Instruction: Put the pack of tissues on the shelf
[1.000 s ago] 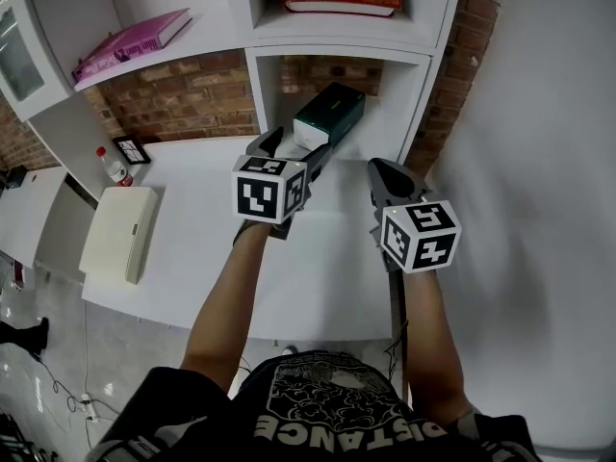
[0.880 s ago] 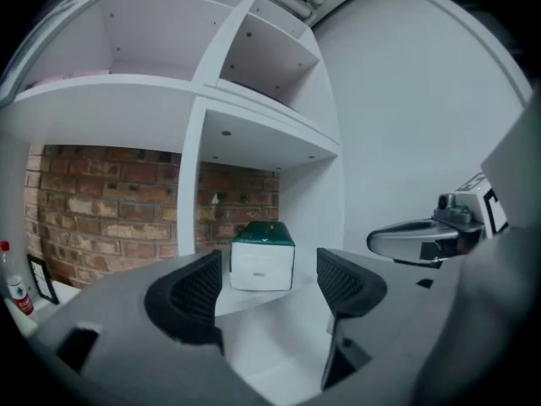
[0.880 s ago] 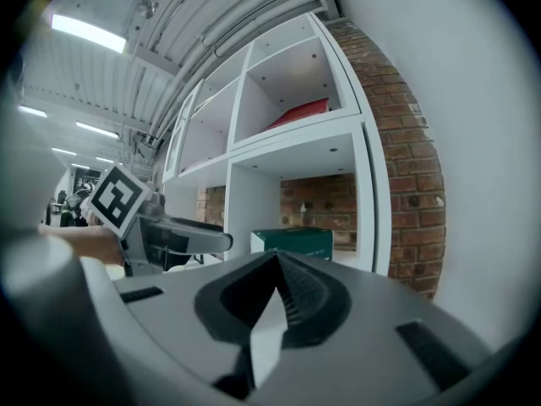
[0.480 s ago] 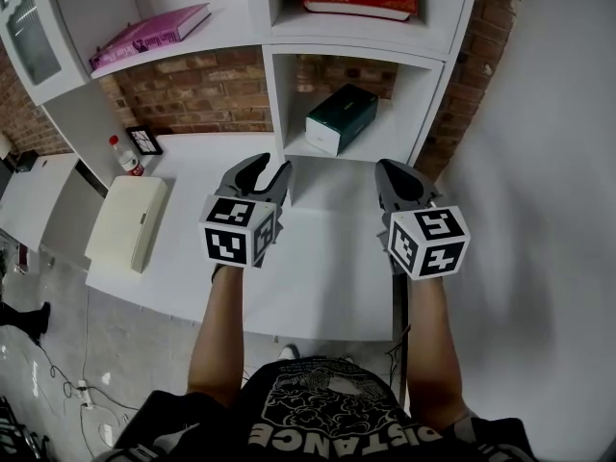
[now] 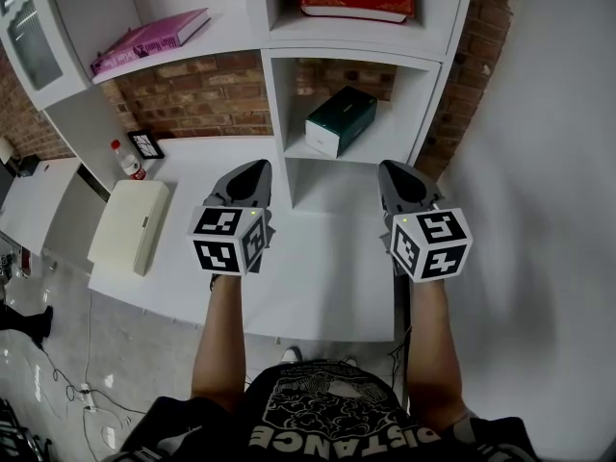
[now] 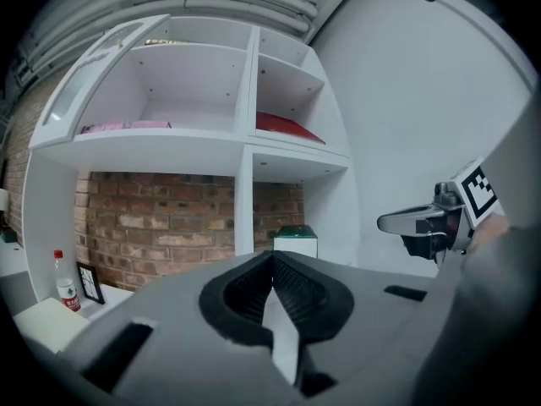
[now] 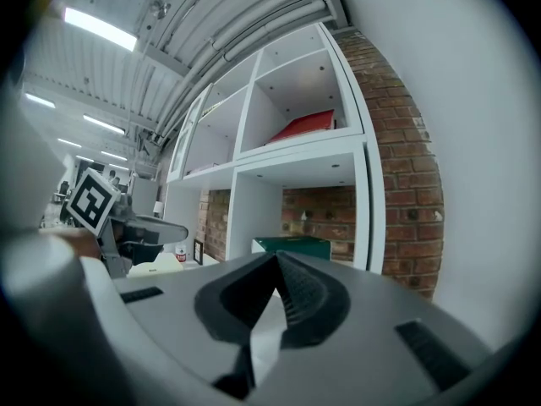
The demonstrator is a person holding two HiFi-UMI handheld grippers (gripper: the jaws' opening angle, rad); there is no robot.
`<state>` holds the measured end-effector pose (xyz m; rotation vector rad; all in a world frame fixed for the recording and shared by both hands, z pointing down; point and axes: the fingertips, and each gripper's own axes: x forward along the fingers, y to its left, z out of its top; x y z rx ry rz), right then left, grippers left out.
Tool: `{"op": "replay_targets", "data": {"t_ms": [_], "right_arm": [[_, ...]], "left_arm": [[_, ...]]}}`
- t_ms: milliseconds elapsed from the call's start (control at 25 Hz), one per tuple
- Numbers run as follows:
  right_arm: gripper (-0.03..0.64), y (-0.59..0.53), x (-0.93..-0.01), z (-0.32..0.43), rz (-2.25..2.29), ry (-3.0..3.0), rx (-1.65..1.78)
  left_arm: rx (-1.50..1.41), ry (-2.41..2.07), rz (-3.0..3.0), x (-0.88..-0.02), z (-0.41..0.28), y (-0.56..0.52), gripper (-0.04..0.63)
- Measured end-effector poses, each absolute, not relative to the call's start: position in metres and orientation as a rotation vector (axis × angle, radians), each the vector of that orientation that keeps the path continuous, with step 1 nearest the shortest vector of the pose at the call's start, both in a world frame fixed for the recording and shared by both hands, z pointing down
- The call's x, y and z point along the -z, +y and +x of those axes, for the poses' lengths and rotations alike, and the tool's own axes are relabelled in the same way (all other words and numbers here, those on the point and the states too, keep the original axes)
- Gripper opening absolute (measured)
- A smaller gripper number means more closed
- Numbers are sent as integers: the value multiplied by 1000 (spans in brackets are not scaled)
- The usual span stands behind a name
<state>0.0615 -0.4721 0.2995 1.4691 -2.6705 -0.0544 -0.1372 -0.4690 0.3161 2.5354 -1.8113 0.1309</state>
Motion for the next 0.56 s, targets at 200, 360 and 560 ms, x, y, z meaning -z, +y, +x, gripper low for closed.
{"op": "replay_targets", "data": {"t_ms": [200,360,560], "right_arm": [[0,-471,-299,61,1472,-2658,63],[0,-470,-298,58,1466,-2661,66],[0,-469,-298,56,1464,-2662,67]], "left_arm": [[-134,-1787,2529,-319,-137,-470,6],[-143,-1772,2531,-323,-135,-470,6],[-157,-1776,2536,-324,-135,-470,6]]}}
